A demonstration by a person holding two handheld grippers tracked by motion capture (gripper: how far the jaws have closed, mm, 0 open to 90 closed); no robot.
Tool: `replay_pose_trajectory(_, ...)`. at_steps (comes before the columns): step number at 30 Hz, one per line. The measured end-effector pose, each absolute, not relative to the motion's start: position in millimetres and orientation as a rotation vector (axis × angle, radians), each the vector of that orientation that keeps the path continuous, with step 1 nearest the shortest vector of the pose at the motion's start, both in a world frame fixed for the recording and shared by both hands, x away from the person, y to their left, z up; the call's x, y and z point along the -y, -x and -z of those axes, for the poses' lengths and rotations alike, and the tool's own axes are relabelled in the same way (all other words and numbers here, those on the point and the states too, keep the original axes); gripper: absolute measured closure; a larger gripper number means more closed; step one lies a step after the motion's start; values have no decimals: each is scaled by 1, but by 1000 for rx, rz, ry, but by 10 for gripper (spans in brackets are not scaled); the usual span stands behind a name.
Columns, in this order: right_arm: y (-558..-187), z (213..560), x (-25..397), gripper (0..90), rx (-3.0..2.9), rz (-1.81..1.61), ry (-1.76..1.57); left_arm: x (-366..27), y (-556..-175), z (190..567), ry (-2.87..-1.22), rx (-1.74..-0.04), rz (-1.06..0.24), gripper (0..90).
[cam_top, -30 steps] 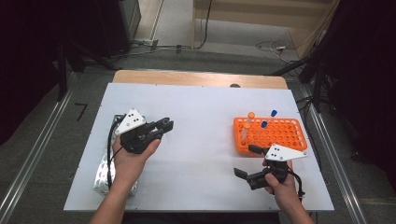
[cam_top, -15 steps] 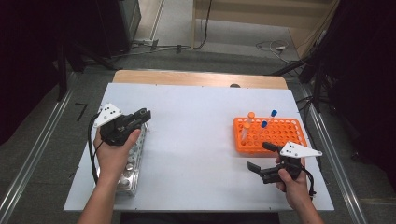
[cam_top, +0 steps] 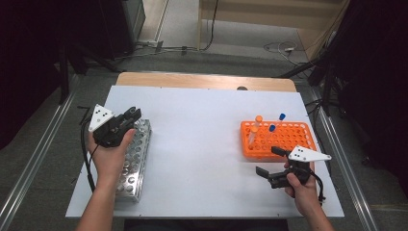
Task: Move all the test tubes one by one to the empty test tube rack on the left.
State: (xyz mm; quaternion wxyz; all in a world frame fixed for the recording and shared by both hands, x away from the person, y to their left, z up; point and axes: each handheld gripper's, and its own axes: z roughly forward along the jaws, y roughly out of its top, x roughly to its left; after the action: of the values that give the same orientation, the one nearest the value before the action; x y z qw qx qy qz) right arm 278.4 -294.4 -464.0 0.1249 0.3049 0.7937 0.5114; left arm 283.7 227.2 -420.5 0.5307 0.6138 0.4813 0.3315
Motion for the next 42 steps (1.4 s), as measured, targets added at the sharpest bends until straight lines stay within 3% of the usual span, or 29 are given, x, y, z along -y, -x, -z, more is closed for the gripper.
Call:
replay_pose_trajectory(15, -279, 464, 294, 0, -2315, -1487, -885, -218, -292, 435, -1585, -1221, -818, 761)
replay_pose_trajectory(29, -281, 464, 295, 0, -2304, -1479, -895, -212, -301, 439, -1729, -1307, -741, 750)
replay_pose_trajectory(35, -284, 463, 297, 0, -2283, -1482, -916, -216, -300, 436, -1683, -1325, -719, 582)
replay_pose_trajectory(42, -291, 459, 301, 0, -2242, -1500, -941, -218, -292, 430, -1610, -1301, -684, 310)
